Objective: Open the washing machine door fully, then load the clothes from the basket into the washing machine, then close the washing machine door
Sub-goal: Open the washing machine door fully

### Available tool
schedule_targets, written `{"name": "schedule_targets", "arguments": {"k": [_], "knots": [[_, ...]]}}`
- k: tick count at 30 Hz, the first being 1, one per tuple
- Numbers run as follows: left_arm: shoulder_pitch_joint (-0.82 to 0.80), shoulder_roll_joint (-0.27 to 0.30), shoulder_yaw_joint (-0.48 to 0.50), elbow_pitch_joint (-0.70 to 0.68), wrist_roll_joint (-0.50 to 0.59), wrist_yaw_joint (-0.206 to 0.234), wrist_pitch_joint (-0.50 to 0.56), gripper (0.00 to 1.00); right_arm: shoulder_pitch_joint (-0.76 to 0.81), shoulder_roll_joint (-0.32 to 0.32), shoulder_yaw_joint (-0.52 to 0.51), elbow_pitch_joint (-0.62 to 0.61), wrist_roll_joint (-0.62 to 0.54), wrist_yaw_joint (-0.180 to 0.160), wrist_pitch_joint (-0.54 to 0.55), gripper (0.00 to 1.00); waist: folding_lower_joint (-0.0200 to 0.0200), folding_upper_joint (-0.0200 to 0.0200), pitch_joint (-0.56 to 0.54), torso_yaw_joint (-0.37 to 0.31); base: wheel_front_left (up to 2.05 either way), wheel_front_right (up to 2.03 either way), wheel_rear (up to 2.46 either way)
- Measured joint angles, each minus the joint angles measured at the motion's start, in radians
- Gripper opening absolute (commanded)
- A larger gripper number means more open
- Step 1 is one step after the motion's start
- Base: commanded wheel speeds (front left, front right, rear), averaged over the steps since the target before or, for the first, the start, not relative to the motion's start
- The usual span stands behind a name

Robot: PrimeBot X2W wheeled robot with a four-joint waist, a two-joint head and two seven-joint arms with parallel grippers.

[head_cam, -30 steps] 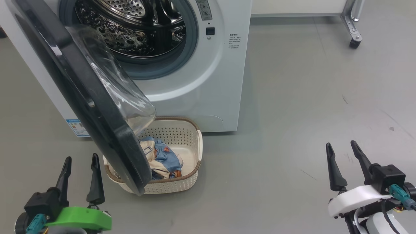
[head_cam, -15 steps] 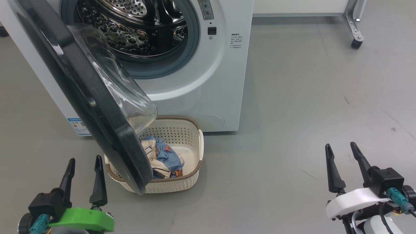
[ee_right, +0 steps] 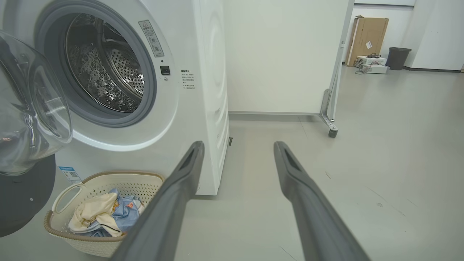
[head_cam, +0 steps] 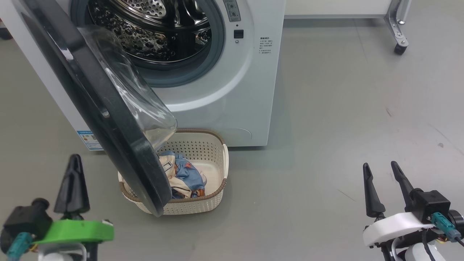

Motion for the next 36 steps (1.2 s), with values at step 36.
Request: {"name": "schedule_targets", "arguments": {"k": [36], "knots": [[-0.056,0.057,-0.542,-0.338,-0.007,0.000,-0.001,0.00,0.016,0.047,-0.044,0.014,-0.053,0.077,0.000,1.00,0.0000,0.0000,0.021,-0.026,0.00,0.00,0.00]]}}
